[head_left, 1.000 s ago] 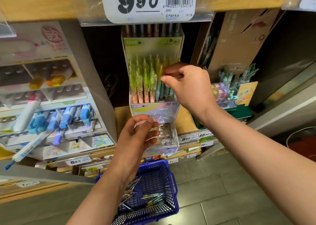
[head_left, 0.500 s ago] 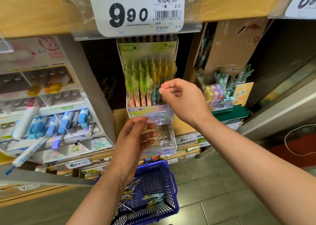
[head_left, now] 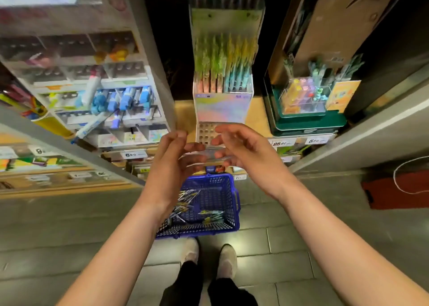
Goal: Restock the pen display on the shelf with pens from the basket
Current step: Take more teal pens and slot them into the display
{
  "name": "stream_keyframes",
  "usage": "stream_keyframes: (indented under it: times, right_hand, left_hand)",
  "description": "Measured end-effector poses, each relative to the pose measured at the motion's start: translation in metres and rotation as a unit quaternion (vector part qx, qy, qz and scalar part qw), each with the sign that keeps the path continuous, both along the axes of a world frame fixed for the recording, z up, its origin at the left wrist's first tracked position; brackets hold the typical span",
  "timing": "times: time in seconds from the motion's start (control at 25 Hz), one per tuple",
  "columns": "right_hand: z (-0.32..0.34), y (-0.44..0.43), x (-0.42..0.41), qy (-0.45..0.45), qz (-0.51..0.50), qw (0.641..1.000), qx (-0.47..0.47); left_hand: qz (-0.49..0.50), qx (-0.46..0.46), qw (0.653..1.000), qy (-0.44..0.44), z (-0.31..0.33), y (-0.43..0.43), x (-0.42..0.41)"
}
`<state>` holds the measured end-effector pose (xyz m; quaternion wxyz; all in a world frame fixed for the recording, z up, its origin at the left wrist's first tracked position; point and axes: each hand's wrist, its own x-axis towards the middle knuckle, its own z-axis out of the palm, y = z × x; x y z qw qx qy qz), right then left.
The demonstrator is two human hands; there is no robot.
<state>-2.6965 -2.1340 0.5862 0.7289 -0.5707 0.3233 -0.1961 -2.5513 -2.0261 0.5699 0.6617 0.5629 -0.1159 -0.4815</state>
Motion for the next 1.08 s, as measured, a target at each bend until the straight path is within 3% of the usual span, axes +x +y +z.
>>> stream_keyframes:
  times: [0.28, 0.48, 0.84, 1.0, 1.08]
  right_hand:
    - [-0.119, 0.064, -0.032, 0.099, 0.026, 0.992, 0.071]
    - [-0.251, 0.104, -0.041, 0.215, 0.032, 0.972, 0.085]
    - [-0.462, 0.144, -0.047, 0.385, 0.074, 0.919, 0.043]
    - [-0.551, 0.128, -0.038, 0.397, 0.134, 0.907, -0.036]
    - [-0.600, 0.109, -0.027, 0.420, 0.180, 0.883, -0.105]
  left_hand:
    - [0.061, 0.117, 0.991, 0.040, -0.095, 0.084, -0.013]
    - [0.073, 0.214, 0.971, 0.080, -0.213, 0.116, -0.018]
    - [0.030, 0.272, 0.955, 0.117, -0.411, 0.157, -0.023]
    - [0.049, 0.256, 0.956, 0.136, -0.496, 0.158, -0.009]
    - [0.053, 0.254, 0.955, 0.144, -0.539, 0.152, -0.005]
